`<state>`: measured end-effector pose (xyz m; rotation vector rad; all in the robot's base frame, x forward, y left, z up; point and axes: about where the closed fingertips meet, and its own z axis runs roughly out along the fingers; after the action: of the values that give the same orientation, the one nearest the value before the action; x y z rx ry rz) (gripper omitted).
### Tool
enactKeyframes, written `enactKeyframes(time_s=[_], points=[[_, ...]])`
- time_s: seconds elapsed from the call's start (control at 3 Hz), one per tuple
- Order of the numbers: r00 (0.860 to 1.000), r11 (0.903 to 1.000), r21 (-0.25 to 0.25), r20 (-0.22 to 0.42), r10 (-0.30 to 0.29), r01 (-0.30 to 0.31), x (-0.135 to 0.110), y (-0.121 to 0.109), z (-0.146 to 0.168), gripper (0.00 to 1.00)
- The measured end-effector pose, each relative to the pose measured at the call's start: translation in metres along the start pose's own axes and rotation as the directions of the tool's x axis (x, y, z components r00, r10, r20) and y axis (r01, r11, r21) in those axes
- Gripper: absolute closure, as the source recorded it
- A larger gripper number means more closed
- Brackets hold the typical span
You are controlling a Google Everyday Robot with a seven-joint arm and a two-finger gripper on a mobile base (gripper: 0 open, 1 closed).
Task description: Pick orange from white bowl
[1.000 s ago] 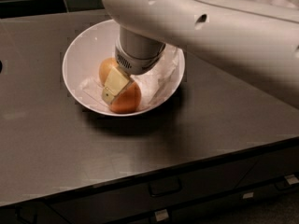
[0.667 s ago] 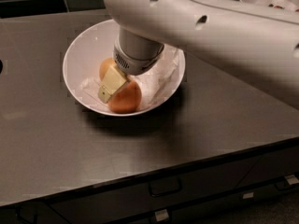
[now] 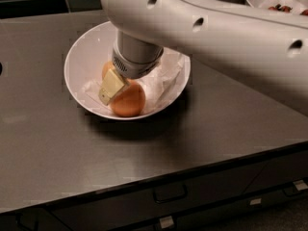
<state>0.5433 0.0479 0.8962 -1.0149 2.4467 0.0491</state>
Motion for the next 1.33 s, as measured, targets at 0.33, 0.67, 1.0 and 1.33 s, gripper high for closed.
enactKeyframes(time_s=[0.33, 0.67, 1.0, 1.33], points=[[1.0, 0.9998, 0.013, -0.006, 0.014, -0.014, -0.0005, 0.0031, 0.0015, 0.15], [0.999, 0.9992, 0.028, -0.016, 0.029, -0.029, 0.0004, 0.0066, 0.0044, 0.19], [0.999, 0.9987, 0.038, -0.024, 0.036, -0.035, 0.0014, 0.0099, 0.0069, 0.22], [0.999, 0.9987, 0.037, -0.026, 0.035, -0.035, 0.0016, 0.0105, 0.0074, 0.23]])
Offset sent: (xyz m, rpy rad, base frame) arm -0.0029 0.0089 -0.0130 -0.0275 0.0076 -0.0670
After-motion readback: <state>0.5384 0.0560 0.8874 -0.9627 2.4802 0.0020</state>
